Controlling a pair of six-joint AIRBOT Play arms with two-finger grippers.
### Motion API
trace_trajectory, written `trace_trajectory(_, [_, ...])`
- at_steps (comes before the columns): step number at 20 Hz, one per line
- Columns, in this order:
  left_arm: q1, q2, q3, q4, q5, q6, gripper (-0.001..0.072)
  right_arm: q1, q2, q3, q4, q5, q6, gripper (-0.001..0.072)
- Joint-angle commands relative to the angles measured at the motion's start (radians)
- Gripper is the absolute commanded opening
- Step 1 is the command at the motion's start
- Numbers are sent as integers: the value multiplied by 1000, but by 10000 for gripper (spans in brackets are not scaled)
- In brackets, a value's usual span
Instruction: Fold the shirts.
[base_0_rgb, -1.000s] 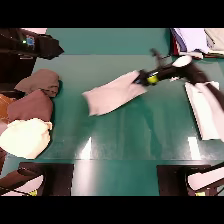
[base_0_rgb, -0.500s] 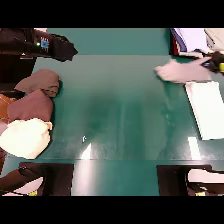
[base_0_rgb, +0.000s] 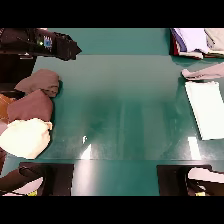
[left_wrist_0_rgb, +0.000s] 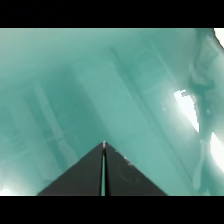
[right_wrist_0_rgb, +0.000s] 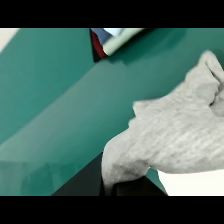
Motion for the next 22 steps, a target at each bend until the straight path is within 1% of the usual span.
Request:
trace_trajectory(1, [0, 0, 0, 0, 2, 0, 25, -14, 53, 1, 1, -25, -10, 12])
trace_trajectory(4, [0, 0, 0, 0, 0, 0, 25, -14, 113, 0, -103, 20, -9, 12])
trace_trajectory(7, [0, 0, 0, 0, 0, 1, 25, -16, 162, 0, -192, 96, 0, 12])
trace_trajectory(9, [0, 0, 0, 0, 0, 1, 26, -16, 186, 0, -226, 143, 7, 13])
trace_trajectory(11, [0, 0, 0, 0, -1, 4, 26, -23, 203, -1, -227, 200, 14, 13])
trace_trajectory(14, [0, 0, 0, 1, -17, 9, 26, -40, 212, -1, -263, 299, 61, 13])
trace_trajectory(20, [0, 0, 0, 0, -27, 21, 26, -42, 212, -3, -533, 461, 143, 15])
trace_trajectory(21, [0, 0, 0, 0, -27, 27, 26, -42, 212, -3, -554, 485, 145, 73])
trace_trajectory(22, [0, 0, 0, 0, -28, 27, 26, -42, 212, -3, -566, 506, 144, 345])
